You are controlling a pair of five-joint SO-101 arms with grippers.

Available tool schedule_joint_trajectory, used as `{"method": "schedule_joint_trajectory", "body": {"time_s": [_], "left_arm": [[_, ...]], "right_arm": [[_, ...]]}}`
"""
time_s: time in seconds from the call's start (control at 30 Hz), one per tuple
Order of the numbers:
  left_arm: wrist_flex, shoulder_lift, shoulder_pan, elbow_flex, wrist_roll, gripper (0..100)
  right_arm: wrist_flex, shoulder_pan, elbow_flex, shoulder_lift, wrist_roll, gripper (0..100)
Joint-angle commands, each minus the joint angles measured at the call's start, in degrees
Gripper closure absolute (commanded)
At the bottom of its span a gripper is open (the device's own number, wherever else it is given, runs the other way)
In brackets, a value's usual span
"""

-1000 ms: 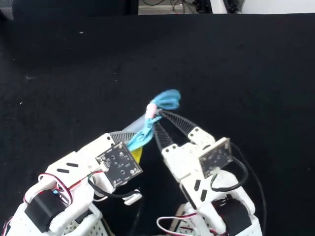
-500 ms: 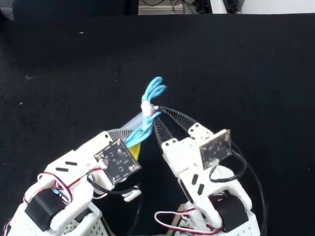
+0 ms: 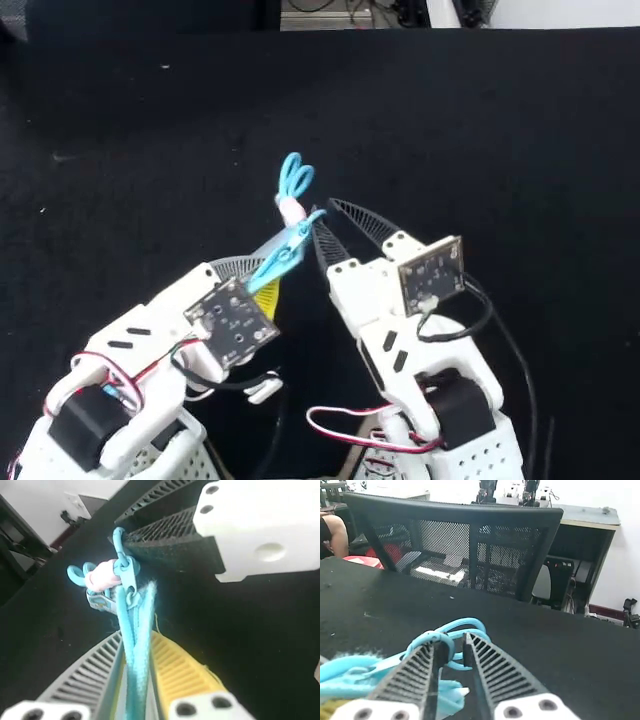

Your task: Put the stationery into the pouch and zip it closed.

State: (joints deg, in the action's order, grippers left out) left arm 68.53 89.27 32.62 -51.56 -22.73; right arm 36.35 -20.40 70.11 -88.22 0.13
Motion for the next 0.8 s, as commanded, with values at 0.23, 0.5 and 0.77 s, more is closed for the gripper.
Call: {"method": "schedule_joint_trajectory", "body": {"time_s": [0.23,0.5,0.77], "left_arm": [[-0.4,10.9,-7.2,3.3,2.8,97],[-0.9,12.9,-7.3,3.2,3.4,97],[-2.8,13.3,-12.1,3.3,6.5,97]], "right_arm": [[-5.0,6.2,-0.7,8.1,-0.4,98.8],[-7.0,6.1,0.1,10.1,-0.3,98.8],[-7.6,0.5,0.2,15.0,-0.2,98.8]]}}
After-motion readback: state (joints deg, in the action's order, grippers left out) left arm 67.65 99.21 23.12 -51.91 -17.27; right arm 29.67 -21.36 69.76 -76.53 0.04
